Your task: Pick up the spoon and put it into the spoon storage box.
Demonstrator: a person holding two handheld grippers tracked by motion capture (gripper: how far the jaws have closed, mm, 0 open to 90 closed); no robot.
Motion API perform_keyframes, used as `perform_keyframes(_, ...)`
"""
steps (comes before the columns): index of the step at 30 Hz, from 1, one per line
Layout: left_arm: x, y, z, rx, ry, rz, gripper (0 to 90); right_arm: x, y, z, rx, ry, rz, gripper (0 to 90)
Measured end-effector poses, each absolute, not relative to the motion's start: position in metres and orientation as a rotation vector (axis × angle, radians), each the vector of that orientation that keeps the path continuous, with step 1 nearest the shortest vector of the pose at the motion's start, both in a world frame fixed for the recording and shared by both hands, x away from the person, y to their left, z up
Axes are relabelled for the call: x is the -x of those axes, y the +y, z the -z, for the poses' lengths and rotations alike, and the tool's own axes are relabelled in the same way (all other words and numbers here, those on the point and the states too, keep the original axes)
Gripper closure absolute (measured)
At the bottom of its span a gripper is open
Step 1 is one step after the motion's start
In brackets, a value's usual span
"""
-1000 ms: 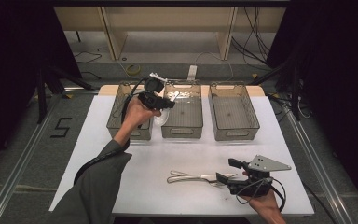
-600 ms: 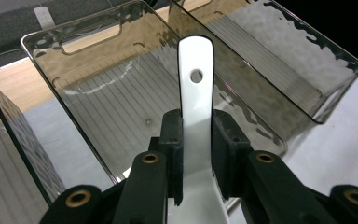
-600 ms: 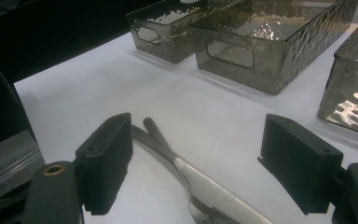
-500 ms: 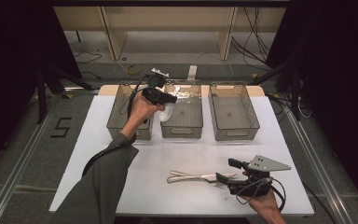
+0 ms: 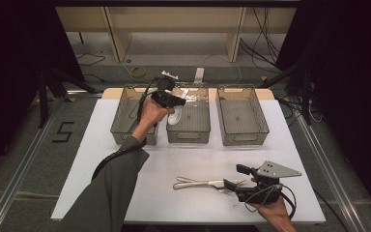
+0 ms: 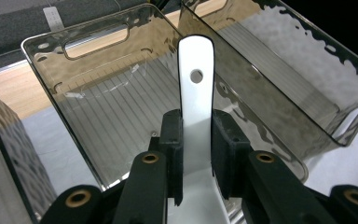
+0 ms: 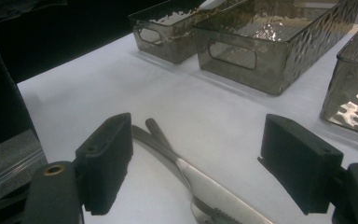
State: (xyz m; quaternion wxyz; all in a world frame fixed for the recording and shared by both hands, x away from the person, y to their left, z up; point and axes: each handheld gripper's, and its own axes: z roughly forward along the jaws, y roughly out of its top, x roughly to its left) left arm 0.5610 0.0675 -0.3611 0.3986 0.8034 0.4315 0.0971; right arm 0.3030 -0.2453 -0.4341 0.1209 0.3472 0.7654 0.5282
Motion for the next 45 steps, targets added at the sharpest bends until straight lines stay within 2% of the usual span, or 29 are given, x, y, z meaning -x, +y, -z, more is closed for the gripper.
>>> perform_keyframes(41, -0.571, 0.05, 0.398, -1.962, 1.173, -0.267, 74.5, -0.302, -0.244, 0.434, -1.005, 2.241, -1.547, 26.0)
perform_keyframes(44, -0.572, 0.05, 0.399, -1.955, 1.18, -0.264, 72.9, -0.302, -0.244, 0.434, -1.007, 2.237, -1.55, 26.0)
perform_keyframes(45, -0.572, 0.051, 0.399, -1.945, 1.184, -0.26, 69.0, -0.302, -0.245, 0.434, -1.005, 2.235, -1.552, 26.0)
